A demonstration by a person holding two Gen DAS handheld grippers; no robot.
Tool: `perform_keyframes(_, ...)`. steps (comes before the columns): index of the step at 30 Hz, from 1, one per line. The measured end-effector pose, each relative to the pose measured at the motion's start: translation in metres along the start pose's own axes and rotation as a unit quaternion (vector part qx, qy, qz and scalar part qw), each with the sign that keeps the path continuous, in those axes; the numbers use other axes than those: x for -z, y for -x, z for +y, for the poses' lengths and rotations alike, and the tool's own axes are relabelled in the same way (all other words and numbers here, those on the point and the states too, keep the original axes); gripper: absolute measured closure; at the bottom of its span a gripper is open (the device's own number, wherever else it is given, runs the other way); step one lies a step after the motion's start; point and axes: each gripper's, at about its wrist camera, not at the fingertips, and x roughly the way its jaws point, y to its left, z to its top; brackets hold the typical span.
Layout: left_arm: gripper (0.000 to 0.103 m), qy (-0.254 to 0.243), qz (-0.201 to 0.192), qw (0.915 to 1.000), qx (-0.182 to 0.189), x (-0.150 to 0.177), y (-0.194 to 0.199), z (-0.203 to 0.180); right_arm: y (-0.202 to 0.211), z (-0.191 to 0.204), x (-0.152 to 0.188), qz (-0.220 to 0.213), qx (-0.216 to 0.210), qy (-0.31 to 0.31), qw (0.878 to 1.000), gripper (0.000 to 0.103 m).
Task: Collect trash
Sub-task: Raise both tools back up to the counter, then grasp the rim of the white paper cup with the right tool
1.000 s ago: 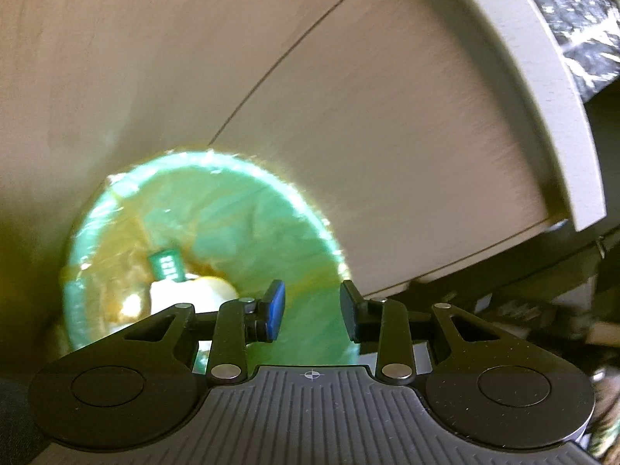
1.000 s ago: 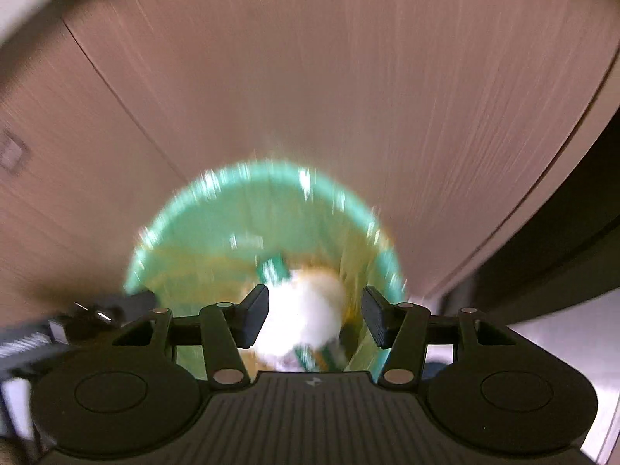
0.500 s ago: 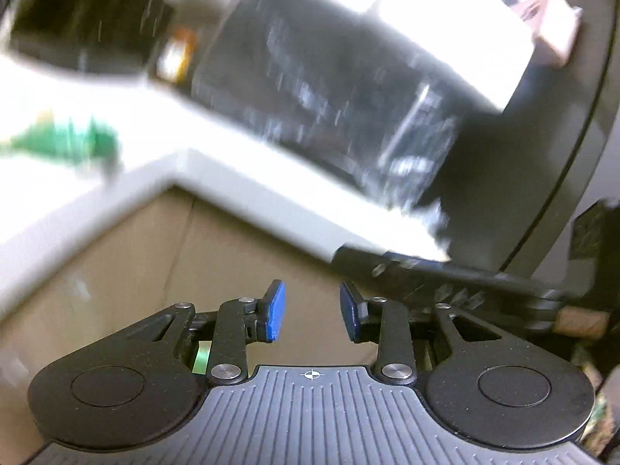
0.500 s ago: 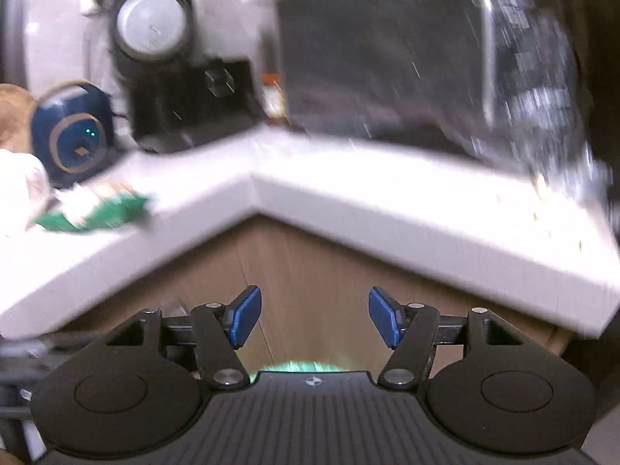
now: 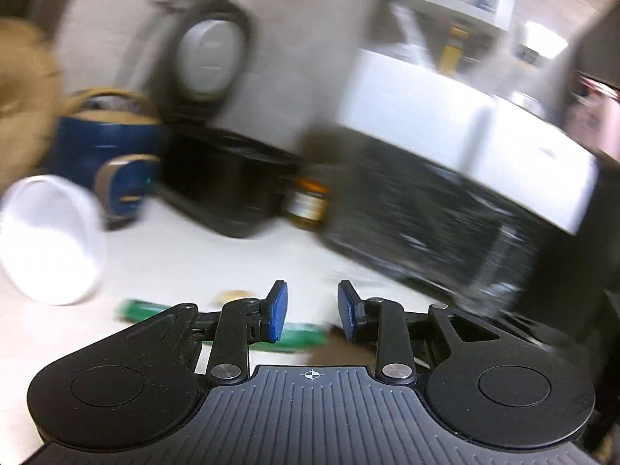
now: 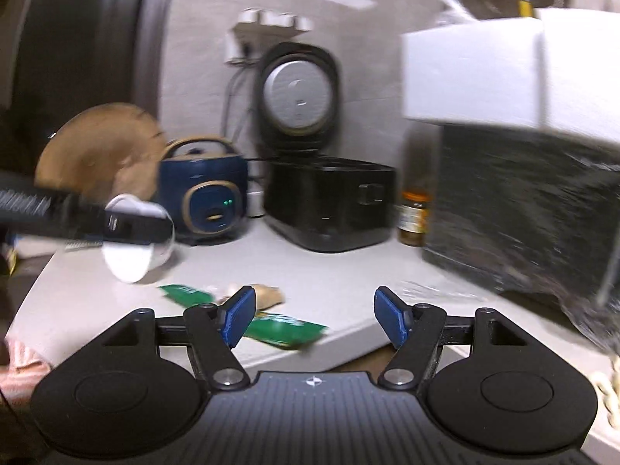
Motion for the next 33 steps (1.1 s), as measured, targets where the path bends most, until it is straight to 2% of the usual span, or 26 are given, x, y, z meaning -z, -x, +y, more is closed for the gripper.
perform_keyframes(4,0.071,0.081,-0.015,0.9947,-0.061,-0.005,-0.006,0.066,-0.018,0.020,-0.008,0.004,-0.016,0.018,1.000,0.035)
perform_keyframes(7,0.071,0.127,-0.026,0.9860,-0.105,0.002,-0.012,0.105,-0.039,0.027,-0.019,0.012,-0.033,0.007,0.999,0.035)
perform_keyframes(10,0.071,0.169,-0.031,0.9783,-0.116,0.017,-0.007,0.138,-0.062,0.037,-0.027,0.021,-0.049,0.014,0.998,0.035)
perform_keyframes(13,0.071,0.188,-0.060,0.9726,-0.123,0.030,-0.002,0.160,-0.089,0.053,-0.033,0.032,-0.057,0.037,0.997,0.035)
perform_keyframes(17,0.071,0.221,-0.098,0.9620,-0.126,0.033,0.006,0.178,-0.126,0.081,-0.041,0.053,-0.082,0.060,0.993,0.035)
perform_keyframes(19,0.071,0.214,-0.113,0.9600,-0.141,0.035,0.011,0.177,-0.141,0.097,-0.045,0.061,-0.100,0.064,0.991,0.035)
perform_keyframes(22,0.071,0.217,-0.113,0.9545,-0.171,0.038,0.013,0.178,-0.160,0.122,-0.050,0.070,-0.133,0.061,0.987,0.035)
perform_keyframes(26,0.071,0.235,-0.117,0.9413,-0.212,0.039,0.016,0.181,-0.180,0.152,-0.050,0.075,-0.162,0.059,0.982,0.034)
perform_keyframes(28,0.071,0.248,-0.124,0.9371,-0.212,0.041,0.019,0.185,-0.189,0.166,-0.049,0.081,-0.172,0.064,0.980,0.034)
perform_keyframes(31,0.071,0.274,-0.137,0.9253,-0.223,0.043,0.026,0.191,-0.202,0.184,-0.049,0.087,-0.183,0.070,0.977,0.034)
perform_keyframes(33,0.071,0.287,-0.139,0.9215,-0.222,0.044,0.028,0.195,-0.210,0.191,-0.053,0.087,-0.194,0.057,0.975,0.034)
